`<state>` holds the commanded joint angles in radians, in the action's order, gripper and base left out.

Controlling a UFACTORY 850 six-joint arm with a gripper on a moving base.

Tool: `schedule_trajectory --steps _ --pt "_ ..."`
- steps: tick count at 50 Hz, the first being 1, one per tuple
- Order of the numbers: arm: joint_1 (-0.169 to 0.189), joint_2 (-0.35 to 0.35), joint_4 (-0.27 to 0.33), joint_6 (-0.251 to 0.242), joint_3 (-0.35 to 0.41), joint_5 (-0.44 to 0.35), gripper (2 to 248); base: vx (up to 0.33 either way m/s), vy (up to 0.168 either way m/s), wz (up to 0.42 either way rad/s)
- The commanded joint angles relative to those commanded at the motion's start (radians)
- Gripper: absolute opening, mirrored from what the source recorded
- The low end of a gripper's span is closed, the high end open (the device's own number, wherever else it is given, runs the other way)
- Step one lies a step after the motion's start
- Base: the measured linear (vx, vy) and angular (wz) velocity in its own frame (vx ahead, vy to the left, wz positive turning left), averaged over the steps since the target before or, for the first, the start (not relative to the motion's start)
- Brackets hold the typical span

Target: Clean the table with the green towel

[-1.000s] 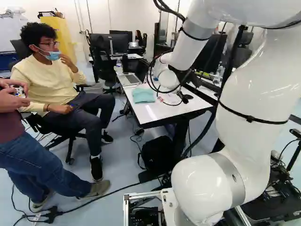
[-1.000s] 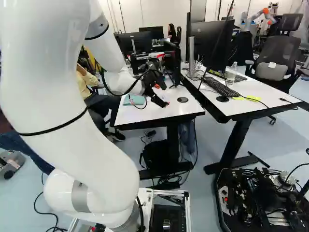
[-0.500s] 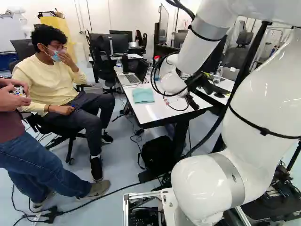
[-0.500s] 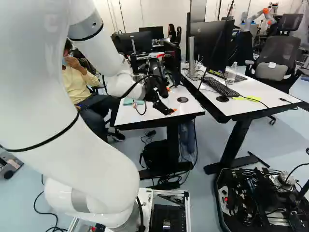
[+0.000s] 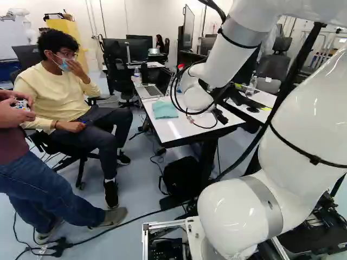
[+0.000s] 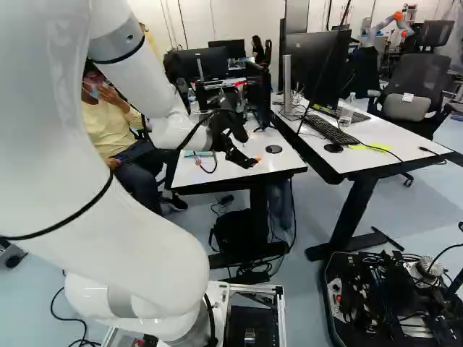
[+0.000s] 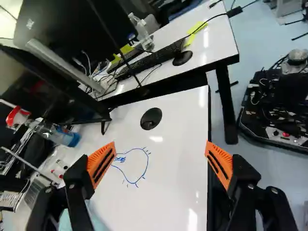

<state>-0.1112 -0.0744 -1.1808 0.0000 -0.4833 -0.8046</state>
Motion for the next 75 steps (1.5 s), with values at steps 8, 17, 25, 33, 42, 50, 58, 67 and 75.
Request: schedule_trajectory --steps 8,17,25,33,42,50,58,67,75 --pt "-0.034 -0.030 0.086 0.000 0.029 -0.012 247 0.000 0.000 0.000" --pt "-0.072 -0.050 0.178 0.000 0.063 -0.016 247 0.000 0.000 0.000" --pt "-0.106 -0.052 0.262 0.000 0.085 -0.017 247 0.000 0.000 0.000" --pt "-0.138 -0.033 0.346 0.000 0.089 -0.017 247 0.000 0.000 0.000" --pt "-0.168 0.015 0.441 0.000 0.067 -0.017 247 0.000 0.000 0.000" --pt "-0.184 0.076 0.525 0.000 0.029 -0.017 247 0.000 0.000 0.000" --pt "-0.191 0.141 0.609 0.000 -0.017 -0.013 247 0.000 0.000 0.000" --pt "-0.187 0.211 0.702 0.000 -0.069 0.022 247 0.000 0.000 0.000" --pt "-0.180 0.272 0.769 0.000 -0.115 0.087 247 0.000 0.000 0.000"
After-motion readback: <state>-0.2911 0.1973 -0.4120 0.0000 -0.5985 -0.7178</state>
